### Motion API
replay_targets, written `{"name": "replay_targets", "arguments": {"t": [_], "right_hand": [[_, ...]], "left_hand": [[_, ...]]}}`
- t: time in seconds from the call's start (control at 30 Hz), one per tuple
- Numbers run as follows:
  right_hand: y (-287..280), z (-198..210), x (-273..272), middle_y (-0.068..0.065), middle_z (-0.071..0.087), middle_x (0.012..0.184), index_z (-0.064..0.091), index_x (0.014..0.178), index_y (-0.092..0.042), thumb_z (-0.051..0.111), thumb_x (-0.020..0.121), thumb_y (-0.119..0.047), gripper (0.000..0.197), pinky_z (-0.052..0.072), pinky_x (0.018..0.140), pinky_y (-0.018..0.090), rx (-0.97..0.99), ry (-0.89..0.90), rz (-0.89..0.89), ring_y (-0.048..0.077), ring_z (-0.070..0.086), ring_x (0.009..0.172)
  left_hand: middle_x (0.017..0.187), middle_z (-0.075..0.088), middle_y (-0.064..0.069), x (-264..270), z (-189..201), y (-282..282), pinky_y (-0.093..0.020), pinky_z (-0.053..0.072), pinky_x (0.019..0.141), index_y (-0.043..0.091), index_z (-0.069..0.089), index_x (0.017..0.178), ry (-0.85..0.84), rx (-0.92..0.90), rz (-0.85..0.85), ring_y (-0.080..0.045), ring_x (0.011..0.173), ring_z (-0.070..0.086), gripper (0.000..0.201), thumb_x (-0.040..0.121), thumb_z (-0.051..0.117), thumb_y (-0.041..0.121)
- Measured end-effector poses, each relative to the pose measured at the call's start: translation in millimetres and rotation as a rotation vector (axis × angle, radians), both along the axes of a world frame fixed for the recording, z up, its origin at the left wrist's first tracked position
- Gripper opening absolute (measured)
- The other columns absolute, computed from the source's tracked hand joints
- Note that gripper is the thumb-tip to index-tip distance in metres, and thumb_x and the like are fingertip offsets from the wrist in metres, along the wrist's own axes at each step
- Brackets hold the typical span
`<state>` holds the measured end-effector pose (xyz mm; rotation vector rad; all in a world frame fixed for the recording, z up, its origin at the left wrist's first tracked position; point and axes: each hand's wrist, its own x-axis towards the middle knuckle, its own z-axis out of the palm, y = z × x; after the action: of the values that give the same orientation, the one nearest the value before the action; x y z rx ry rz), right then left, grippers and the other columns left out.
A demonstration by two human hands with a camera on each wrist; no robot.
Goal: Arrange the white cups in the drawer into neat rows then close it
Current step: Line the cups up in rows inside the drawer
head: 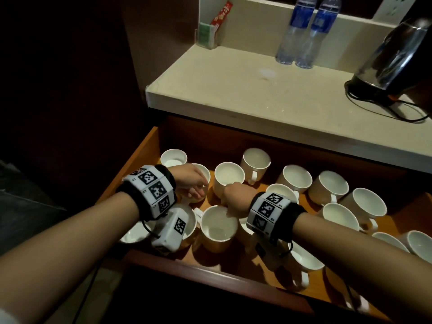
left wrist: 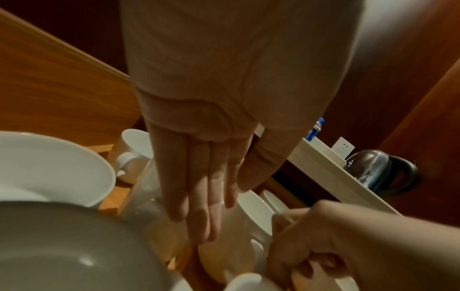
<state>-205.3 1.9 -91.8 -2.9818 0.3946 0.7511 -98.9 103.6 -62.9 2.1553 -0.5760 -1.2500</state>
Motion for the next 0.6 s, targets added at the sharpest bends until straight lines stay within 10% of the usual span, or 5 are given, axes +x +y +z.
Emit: {"name": "replay_targets", "arguments": {"t": [0.6], "right_hand": [[-18, -9, 0, 0.011, 0.067, 0.103, 0.066, 0.109, -0.007, 0.059, 0.086, -0.016, 0.025, 0.045, 0.069, 0.029, 0.040, -0.035, -0.108, 0.027, 0.062, 0.095]], "left_hand": [[0.092, 0.068, -0.011, -2, -19, -1, -0.025, 0.048, 0.069, 0.002, 0.064, 0.110, -0.098, 0.155, -0.121, -0.020, 0.080, 0.060, 0.025, 0.094, 0.051, 0.015]]}}
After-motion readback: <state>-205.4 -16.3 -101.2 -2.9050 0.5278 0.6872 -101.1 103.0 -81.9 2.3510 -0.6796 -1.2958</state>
